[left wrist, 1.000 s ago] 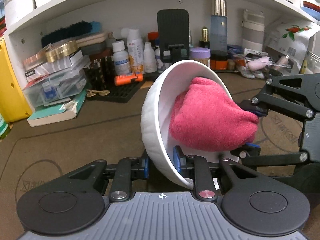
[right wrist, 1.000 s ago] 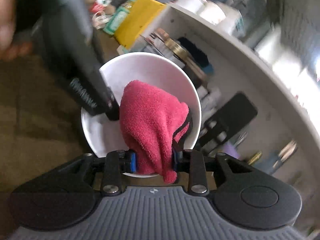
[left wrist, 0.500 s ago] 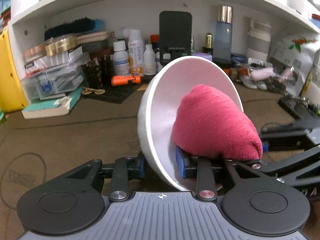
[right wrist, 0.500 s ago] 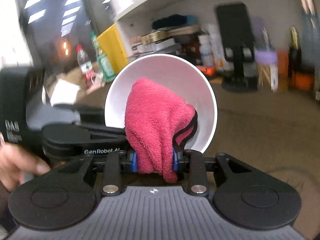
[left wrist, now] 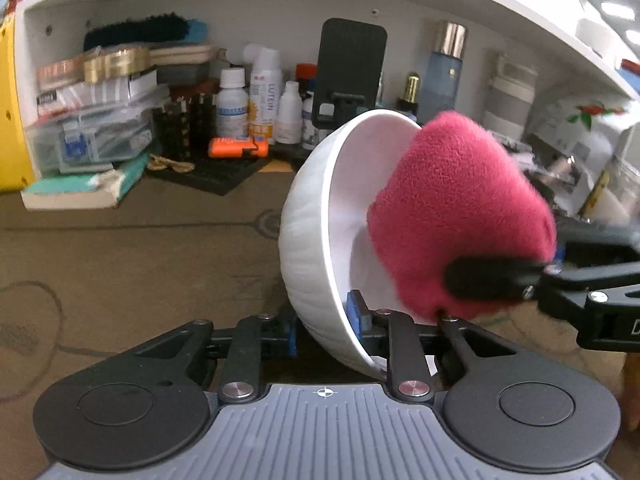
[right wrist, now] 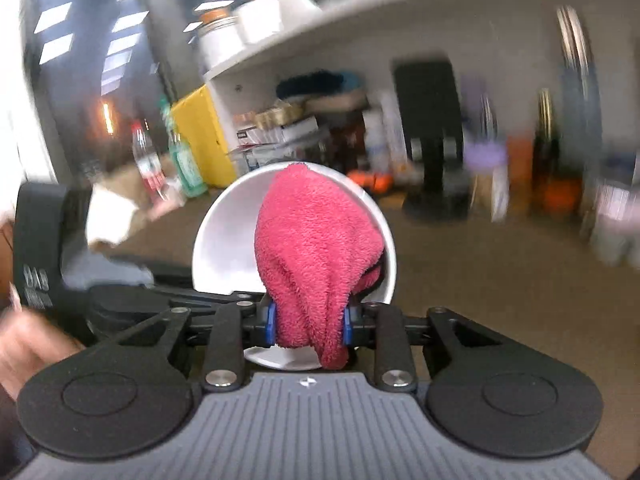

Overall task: Clean bowl
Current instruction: 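Keep wiping the bowl interior with the towel in the right gripper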

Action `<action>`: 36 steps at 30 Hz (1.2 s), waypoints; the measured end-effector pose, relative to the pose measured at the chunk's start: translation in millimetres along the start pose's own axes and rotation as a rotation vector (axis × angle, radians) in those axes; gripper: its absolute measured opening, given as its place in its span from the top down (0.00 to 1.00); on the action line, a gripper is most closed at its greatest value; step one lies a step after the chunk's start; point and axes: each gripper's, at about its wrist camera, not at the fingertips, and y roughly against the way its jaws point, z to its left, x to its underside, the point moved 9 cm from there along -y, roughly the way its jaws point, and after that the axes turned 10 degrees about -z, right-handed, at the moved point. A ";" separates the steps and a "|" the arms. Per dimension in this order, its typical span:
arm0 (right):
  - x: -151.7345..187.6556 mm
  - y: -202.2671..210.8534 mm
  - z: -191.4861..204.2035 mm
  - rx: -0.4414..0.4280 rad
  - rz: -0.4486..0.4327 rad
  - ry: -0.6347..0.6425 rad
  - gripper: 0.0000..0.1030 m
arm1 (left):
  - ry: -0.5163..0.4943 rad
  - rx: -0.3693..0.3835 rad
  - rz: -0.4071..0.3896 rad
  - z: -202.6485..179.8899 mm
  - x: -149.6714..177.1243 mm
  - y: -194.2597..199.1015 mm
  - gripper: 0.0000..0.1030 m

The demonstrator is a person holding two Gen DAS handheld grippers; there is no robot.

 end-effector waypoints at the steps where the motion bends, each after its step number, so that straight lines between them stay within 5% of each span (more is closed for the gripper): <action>1: -2.6 0.8 12.0 0.029 -0.007 0.140 0.72 | -0.013 0.001 0.008 0.2 0.0 1.4 0.77; 6: 5.9 -9.6 66.4 0.156 -0.039 0.826 0.73 | -0.071 0.001 0.053 2.5 2.1 9.7 0.77; 10: 33.9 -27.5 84.1 0.184 -0.033 1.187 0.73 | -0.106 -0.012 0.078 12.0 4.5 15.1 0.76; 13: 46.3 -42.4 79.7 0.166 0.025 1.220 0.73 | -0.140 -0.012 0.085 11.2 5.1 15.8 0.73; 16: 40.1 -47.0 72.5 0.120 0.082 1.047 0.72 | -0.183 -0.028 0.078 6.0 3.3 14.8 0.71; 25: 22.8 -42.7 23.9 -0.054 0.185 0.218 0.71 | -0.176 -0.080 0.027 -2.9 -9.4 5.9 0.71; 34: 32.1 -33.0 -4.4 -0.111 0.152 -0.161 0.71 | -0.038 -0.076 -0.006 -11.1 -5.4 -11.1 0.70; 36: 33.3 -30.9 -5.8 -0.122 0.136 -0.235 0.71 | 0.071 -0.045 -0.039 -6.2 -3.0 -17.3 0.70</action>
